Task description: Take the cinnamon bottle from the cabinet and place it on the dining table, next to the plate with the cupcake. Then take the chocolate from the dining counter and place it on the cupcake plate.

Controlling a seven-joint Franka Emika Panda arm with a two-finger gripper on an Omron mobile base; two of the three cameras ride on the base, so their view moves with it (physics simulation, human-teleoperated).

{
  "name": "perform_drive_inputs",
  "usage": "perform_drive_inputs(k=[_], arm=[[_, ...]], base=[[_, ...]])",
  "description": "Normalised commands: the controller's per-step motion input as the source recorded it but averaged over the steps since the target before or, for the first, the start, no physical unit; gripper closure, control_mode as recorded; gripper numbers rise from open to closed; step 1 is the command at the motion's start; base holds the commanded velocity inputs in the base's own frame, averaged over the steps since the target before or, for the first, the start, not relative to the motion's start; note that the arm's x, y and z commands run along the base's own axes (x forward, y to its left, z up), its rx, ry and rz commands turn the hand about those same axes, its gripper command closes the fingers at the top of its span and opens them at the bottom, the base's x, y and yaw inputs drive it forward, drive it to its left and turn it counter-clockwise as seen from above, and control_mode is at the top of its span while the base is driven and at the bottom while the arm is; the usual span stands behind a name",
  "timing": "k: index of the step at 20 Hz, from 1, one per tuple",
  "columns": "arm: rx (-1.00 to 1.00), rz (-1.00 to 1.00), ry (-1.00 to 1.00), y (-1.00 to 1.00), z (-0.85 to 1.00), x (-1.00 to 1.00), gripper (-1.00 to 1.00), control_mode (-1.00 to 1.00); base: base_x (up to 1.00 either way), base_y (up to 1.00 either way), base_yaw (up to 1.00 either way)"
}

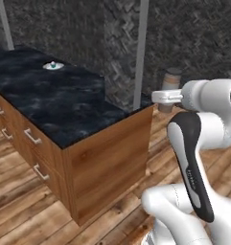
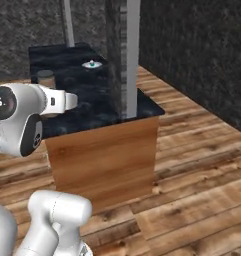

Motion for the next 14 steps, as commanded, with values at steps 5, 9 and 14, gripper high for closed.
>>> perform_drive_inputs(k=[5, 9, 14], arm=[[0.0, 0.0, 0.0, 0.0, 0.0, 0.0, 1.0, 1.0], [0.0, 0.0, 0.0, 0.0, 0.0, 0.0, 1.0, 1.0], [0.0, 0.0, 0.0, 0.0, 0.0, 0.0, 1.0, 1.0]], base=[[0.86, -1.0, -0.01], [0.95, -1.0, 0.08], [0.98, -1.0, 0.22]])
